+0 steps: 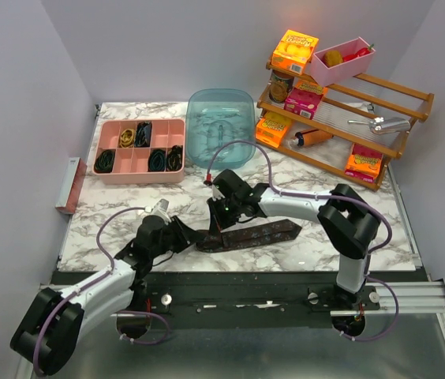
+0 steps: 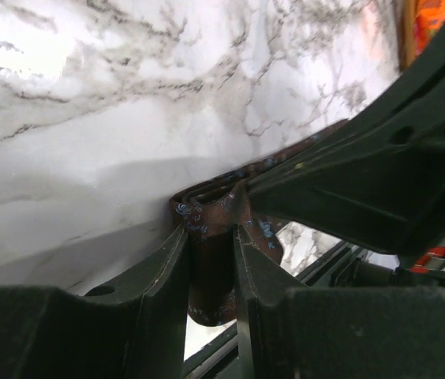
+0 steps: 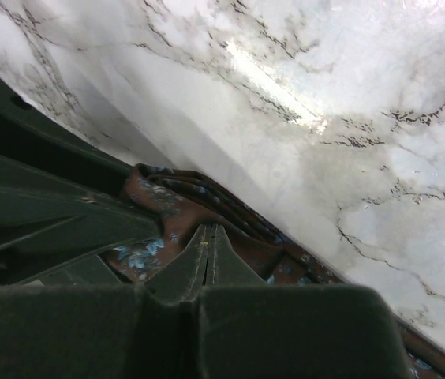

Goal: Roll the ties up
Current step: Roll the tie at the center of the board.

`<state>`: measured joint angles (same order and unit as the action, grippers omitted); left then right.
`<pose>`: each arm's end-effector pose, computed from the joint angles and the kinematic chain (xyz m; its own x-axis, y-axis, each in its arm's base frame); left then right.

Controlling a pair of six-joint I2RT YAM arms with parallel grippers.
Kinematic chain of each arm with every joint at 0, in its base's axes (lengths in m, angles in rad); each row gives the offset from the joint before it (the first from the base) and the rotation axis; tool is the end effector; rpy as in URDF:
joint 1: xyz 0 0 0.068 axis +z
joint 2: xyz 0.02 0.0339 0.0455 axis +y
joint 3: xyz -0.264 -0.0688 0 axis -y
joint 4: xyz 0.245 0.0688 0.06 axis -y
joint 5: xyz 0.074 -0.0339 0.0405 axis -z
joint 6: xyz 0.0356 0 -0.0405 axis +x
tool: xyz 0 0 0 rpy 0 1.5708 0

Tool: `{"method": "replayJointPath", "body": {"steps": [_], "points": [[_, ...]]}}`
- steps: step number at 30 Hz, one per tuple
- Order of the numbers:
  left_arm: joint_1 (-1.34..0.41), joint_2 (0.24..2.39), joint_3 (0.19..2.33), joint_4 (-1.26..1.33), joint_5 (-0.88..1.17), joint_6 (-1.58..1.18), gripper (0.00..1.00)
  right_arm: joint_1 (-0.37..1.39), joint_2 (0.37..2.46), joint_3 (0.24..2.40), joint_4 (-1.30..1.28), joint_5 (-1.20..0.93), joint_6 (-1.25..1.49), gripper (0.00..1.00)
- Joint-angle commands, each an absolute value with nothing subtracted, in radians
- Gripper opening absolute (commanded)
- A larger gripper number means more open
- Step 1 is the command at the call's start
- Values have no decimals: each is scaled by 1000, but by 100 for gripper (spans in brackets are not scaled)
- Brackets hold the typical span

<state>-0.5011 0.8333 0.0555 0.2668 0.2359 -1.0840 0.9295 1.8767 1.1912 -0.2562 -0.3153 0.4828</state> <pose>0.1310 -0.0812 0.1266 -0.7715 -0.5572 -0.3070 -0.0770 0.5608 -0.8244 0.2248 0.3196 0.1694 -0.8328 -0.3777 -0.4047 -0.5469 0.6750 0.4953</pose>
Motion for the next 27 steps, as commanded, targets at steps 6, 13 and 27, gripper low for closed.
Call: {"method": "replayJointPath", "body": {"steps": [6,13,27], "points": [[-568,830,136,69,78,-971,1,942,1799,1193,-293,-250,483,1],[-574,759,160,2,45,-950,1,942,1766,1167,-330,-212,457,1],[-656,842,327,-153,-84,-838,0,948,1839,1175,-324,-268,446,1]]}}
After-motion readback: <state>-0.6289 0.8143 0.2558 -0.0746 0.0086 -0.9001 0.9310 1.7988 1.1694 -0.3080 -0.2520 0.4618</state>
